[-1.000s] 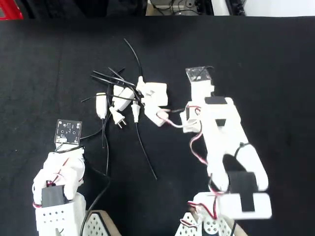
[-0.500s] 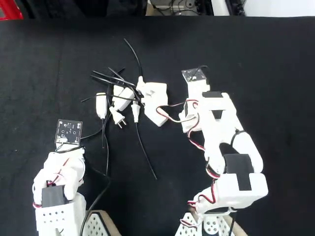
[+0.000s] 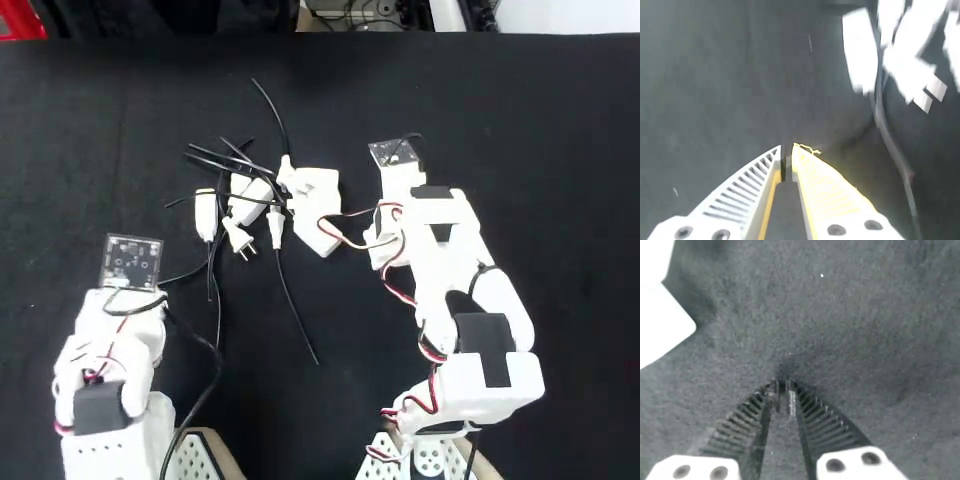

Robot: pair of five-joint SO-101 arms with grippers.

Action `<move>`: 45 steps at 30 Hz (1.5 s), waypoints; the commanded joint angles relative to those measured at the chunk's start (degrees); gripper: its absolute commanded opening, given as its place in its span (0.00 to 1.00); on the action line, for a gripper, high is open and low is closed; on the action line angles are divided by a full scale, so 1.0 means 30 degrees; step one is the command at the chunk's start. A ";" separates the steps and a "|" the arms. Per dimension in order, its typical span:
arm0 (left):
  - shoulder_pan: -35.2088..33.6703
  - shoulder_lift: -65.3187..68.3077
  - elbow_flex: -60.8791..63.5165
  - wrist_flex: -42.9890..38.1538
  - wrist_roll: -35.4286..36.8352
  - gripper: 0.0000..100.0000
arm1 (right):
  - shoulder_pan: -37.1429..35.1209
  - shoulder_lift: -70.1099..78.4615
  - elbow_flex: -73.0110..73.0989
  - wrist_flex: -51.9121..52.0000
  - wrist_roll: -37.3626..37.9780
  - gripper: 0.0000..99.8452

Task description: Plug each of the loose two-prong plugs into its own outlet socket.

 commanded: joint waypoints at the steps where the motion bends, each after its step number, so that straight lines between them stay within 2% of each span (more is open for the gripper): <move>1: 0.1245 0.1934 -0.2652 -0.3106 0.1758 0.06 | 0.0176 -0.0015 -0.1275 -0.0059 0.0147 0.04; 5: 0.2066 0.8293 -0.3619 -0.6271 0.3370 0.15 | 0.0176 -0.0015 -0.1245 -0.0059 0.0147 0.04; 8: 0.2007 1.4007 -0.6491 -0.7062 0.5509 0.18 | 0.0147 -0.0015 -0.1245 -0.0059 0.0147 0.04; 15: 0.2183 2.5348 -1.5282 -0.4571 0.8498 0.19 | 0.0147 -0.0015 -0.1245 -0.0059 0.0176 0.04; 20: 0.2593 3.0945 -1.9326 -0.2872 0.8615 0.21 | 0.0029 -0.0015 -0.1275 -0.0147 0.0176 0.04; 26: 0.3883 3.3289 -2.0381 -0.2608 0.8615 0.34 | 0.0029 -0.0015 -0.1304 -0.0147 0.0176 0.04; 31: 0.4264 3.2938 -2.0557 -0.3341 0.8762 0.34 | 0.0029 -0.0015 -0.1304 -0.0205 0.0176 0.04; 35: 0.3414 3.3817 -2.0527 -0.4601 0.8791 0.34 | 0.0029 -0.0015 -0.1304 -0.0205 0.0176 0.04; 42: 0.1890 3.7040 -2.1875 -0.4894 0.8762 0.34 | 0.0000 -0.0015 -0.1509 -0.0117 0.0176 0.04; 45: 0.1861 3.7802 -2.2315 -0.4894 0.8645 0.29 | 0.0029 -0.0015 -0.1509 -0.0117 0.0176 0.04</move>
